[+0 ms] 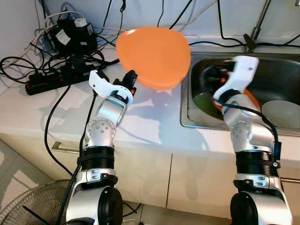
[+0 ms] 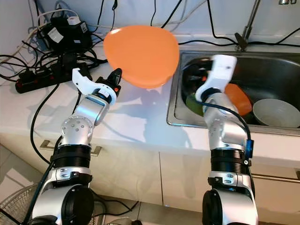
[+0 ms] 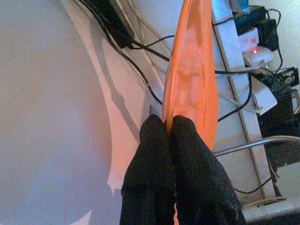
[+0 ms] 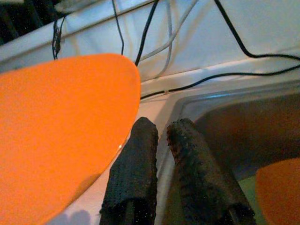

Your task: Kitchen organization

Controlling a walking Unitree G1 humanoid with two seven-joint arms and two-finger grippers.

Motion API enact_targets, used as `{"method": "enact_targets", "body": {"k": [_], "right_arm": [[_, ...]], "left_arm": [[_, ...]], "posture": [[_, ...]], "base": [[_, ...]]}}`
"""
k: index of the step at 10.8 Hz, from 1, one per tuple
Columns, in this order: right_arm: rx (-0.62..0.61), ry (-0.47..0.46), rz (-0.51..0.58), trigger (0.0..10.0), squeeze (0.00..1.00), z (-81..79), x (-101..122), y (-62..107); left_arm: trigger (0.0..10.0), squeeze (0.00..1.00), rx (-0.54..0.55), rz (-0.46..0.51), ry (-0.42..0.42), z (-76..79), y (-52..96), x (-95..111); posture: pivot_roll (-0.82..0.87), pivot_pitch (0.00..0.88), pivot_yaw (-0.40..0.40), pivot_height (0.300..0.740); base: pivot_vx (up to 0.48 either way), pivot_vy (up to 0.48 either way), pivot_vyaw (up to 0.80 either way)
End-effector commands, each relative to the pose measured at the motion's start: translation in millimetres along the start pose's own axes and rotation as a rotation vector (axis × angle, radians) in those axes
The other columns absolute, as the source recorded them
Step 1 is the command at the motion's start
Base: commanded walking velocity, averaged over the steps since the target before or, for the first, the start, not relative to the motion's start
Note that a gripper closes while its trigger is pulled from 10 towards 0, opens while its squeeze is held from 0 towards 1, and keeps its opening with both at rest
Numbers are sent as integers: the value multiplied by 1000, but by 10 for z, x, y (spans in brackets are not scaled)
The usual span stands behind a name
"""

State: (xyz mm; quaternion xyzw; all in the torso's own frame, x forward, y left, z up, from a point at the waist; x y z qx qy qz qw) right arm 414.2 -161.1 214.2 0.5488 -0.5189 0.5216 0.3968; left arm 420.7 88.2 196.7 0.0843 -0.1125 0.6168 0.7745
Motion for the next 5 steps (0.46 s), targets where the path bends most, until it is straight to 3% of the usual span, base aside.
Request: {"method": "enact_targets", "body": {"k": [1, 4, 5], "right_arm": [[4, -44, 5, 10000, 1000, -2, -3, 21], [6, -290, -20, 10000, 1000, 39, -172, 103], [8, -310, -26, 10000, 1000, 34, -198, 110]], "left_arm": [[10000, 0, -67, -66, 86, 137, 30, -365], [10000, 0, -71, -93, 73, 87, 80, -408], [10000, 0, -76, -101, 68, 98, 84, -421]], "posture": [[41, 0, 128, 740], [35, 0, 132, 740], [38, 0, 131, 740]], "base": [[0, 0, 0], [0, 0, 0], [0, 0, 0]]}}
Point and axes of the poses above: a point about 5 cm out from each wrist's last joint towards the gripper, its own y axis pointing back from the gripper into the wrist, its own x axis along the axis of the wrist's last joint, z = x × y, the point moved 5 cm from there along -y, pointing out of the wrist towards the gripper, and after that the axes turned 7 degrees about y, right-handed, at the moved point
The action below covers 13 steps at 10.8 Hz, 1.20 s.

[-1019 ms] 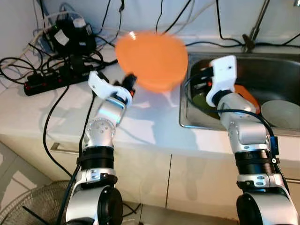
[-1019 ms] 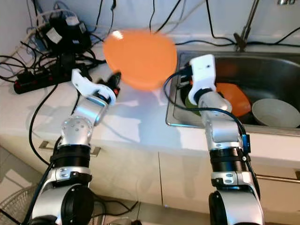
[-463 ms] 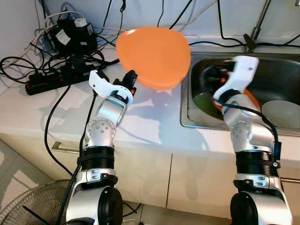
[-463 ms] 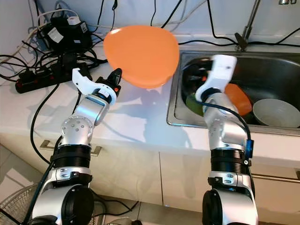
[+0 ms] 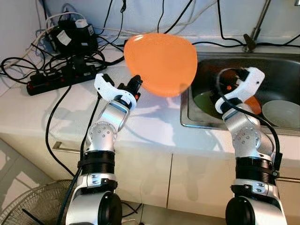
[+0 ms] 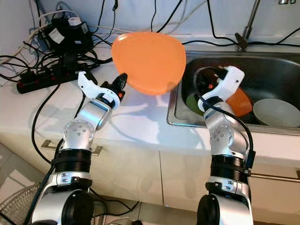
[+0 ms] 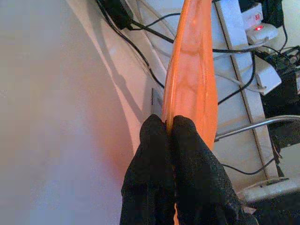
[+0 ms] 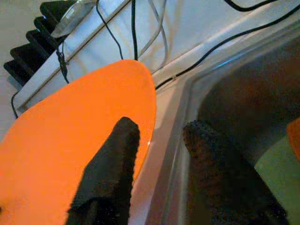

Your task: Kitchen organization

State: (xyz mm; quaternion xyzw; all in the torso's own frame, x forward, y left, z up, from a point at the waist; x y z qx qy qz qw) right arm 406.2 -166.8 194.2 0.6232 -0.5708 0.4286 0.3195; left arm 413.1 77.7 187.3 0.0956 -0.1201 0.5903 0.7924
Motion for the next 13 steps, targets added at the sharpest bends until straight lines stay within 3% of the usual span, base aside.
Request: {"method": "enact_targets", "body": {"k": [1, 3, 8, 9, 13], "right_arm": [[14, -19, 4, 10000, 1000, -43, -4, 10], [18, -97, 20, 10000, 1000, -42, 26, 2], [38, -124, 0, 10000, 1000, -97, -48, 5], [26, -124, -2, 10000, 0, -72, -58, 5], [2, -130, -7, 10000, 0, -18, -77, -6]], "left_arm": [[10000, 0, -96, -47, 88, 198, 20, -300], [10000, 0, -111, -59, 94, 222, 26, -325], [10000, 0, -135, -97, 94, 276, 43, -392], [10000, 0, -147, -96, 99, 307, 47, -381], [10000, 0, -165, -77, 123, 338, 53, -325]], "posture": [[32, 0, 132, 740], [37, 0, 130, 740], [41, 0, 133, 740], [45, 0, 133, 740], [50, 0, 126, 740]], "base": [[0, 0, 0], [0, 0, 0], [0, 0, 0], [0, 0, 0], [0, 0, 0]]}}
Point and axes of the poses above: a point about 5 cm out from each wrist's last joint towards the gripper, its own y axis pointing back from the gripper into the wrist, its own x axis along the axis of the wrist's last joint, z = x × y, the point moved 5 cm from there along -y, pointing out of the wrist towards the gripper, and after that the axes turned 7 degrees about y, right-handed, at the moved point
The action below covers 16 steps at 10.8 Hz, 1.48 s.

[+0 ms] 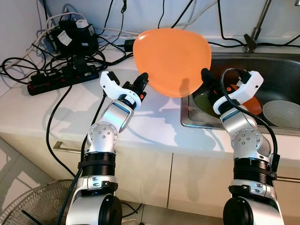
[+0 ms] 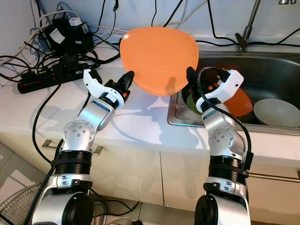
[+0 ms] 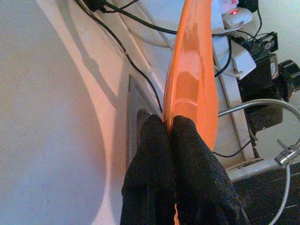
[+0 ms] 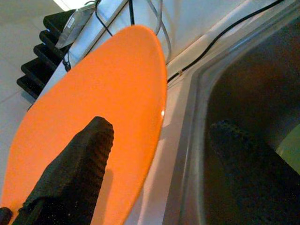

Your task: Kitchen organization

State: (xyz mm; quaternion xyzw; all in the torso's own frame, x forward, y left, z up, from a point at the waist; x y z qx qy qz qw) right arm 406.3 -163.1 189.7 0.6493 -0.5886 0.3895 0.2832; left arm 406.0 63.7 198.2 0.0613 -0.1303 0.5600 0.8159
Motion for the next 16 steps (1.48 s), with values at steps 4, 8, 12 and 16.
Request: {"method": "enact_targets", "body": {"k": [4, 8, 12, 16], "right_arm": [[-1, -60, -28, 10000, 0, -18, -96, -20], [5, -124, -2, 4157, 0, -30, -55, -28], [48, -293, 60, 0, 0, -119, 77, -36], [69, -348, 64, 0, 0, -143, 103, -20]], "left_arm": [[10000, 0, -126, -48, 101, 232, 8, -284], [10000, 0, -147, -79, 93, 267, 23, -343], [10000, 0, -127, -90, 89, 212, 23, -376], [10000, 0, -116, -99, 83, 186, 24, -406]], "posture": [[59, 0, 119, 740], [57, 0, 119, 740], [54, 0, 123, 740], [51, 0, 124, 740]], "base": [[0, 0, 0], [0, 0, 0], [0, 0, 0], [0, 0, 0]]}}
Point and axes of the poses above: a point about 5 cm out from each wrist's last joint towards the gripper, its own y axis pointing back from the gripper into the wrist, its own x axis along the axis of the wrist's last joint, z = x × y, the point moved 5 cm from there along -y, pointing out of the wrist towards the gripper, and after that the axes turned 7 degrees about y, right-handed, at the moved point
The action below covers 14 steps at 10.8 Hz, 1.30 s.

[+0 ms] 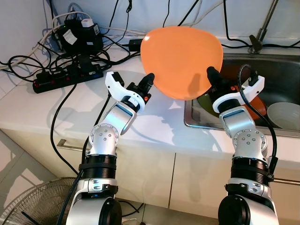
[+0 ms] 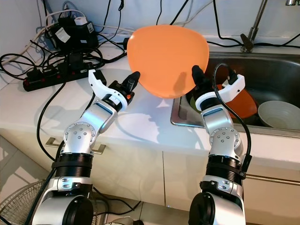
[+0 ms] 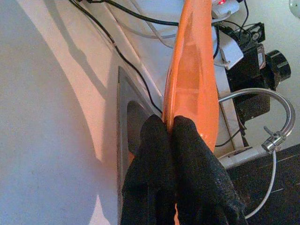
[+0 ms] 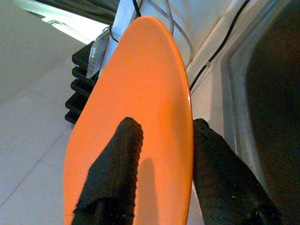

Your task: Kitchen organization

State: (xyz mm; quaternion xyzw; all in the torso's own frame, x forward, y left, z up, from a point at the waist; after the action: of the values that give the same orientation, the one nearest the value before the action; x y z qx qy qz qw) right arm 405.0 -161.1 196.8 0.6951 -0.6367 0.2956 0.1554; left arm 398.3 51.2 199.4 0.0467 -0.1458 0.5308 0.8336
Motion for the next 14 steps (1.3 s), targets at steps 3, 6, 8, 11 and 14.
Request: {"method": "enact_targets", "body": {"k": [3, 6, 8, 11, 14], "right_arm": [[33, -13, 5, 0, 0, -107, 26, -26], [44, -25, 6, 0, 0, -128, 29, -28], [50, -35, 5, 0, 0, -145, 20, -36], [51, -52, 10, 0, 0, -149, 25, -33], [3, -146, 150, 0, 0, -79, 303, -36]], "left_arm": [[10000, 0, -68, -41, 87, 135, -26, -290], [10000, 0, -69, -50, 79, 139, -30, -315], [10000, 0, -37, -54, 12, 86, -36, -328], [10000, 1000, -47, -66, -45, 107, -34, -371], [10000, 1000, -23, -100, -96, 45, -3, -419]], "posture": [[48, 0, 127, 740], [45, 0, 128, 740], [46, 0, 129, 740], [48, 0, 128, 740], [53, 0, 126, 740]], "base": [[0, 0, 0], [0, 0, 0], [0, 0, 0], [0, 0, 0], [0, 0, 0]]}}
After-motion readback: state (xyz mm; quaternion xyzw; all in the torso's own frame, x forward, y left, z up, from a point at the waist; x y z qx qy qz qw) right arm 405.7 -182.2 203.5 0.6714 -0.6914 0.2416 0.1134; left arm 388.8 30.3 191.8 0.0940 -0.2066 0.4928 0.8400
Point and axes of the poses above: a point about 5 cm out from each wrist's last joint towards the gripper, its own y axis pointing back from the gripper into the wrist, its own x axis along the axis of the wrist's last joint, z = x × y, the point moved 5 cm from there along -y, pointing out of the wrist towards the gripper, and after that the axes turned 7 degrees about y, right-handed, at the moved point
